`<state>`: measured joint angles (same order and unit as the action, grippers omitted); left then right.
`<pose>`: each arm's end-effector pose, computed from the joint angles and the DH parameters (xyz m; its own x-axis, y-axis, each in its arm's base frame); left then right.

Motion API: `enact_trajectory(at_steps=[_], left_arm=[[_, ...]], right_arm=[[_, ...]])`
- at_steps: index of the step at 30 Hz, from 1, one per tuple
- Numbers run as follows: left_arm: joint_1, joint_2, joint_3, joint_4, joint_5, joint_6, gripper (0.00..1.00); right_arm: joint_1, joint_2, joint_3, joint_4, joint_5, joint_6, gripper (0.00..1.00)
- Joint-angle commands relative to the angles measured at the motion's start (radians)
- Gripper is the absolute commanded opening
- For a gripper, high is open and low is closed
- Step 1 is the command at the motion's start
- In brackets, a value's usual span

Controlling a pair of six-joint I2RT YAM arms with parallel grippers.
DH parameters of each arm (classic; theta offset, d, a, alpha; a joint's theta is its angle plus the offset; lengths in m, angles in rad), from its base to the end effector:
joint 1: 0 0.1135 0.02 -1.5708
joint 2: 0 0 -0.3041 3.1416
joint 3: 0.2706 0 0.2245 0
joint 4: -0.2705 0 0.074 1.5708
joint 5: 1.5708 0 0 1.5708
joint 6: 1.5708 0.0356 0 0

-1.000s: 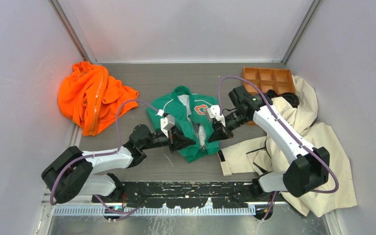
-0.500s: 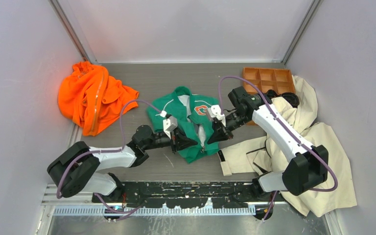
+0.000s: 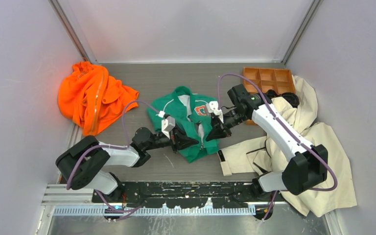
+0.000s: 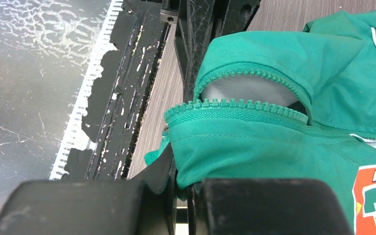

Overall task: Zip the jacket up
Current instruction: Insert the zipper into the jacket.

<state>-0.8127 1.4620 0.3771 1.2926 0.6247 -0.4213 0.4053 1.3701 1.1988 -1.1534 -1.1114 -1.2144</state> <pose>0.1511 -0.1899 0.2738 -0.2723 -0.1948 -0.9423 0.9546 0.0684 -0.2900 0.1755 0.1100 0.3467 0.0410 -0.4346 -0.8997 -0.9663 -0.2462 0.0749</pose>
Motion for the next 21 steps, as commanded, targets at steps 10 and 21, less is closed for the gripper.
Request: enact_trajectory(at_steps=[10, 21], left_arm=[[-0.012, -0.051, -0.043, 0.139, -0.005, -0.04, 0.0], [-0.017, -0.061, -0.04, 0.139, -0.017, -0.046, 0.0]], right_arm=[[-0.022, -0.024, 0.036, -0.005, -0.046, -0.01, 0.01], [-0.023, -0.028, 0.024, -0.015, -0.039, -0.039, 0.01]])
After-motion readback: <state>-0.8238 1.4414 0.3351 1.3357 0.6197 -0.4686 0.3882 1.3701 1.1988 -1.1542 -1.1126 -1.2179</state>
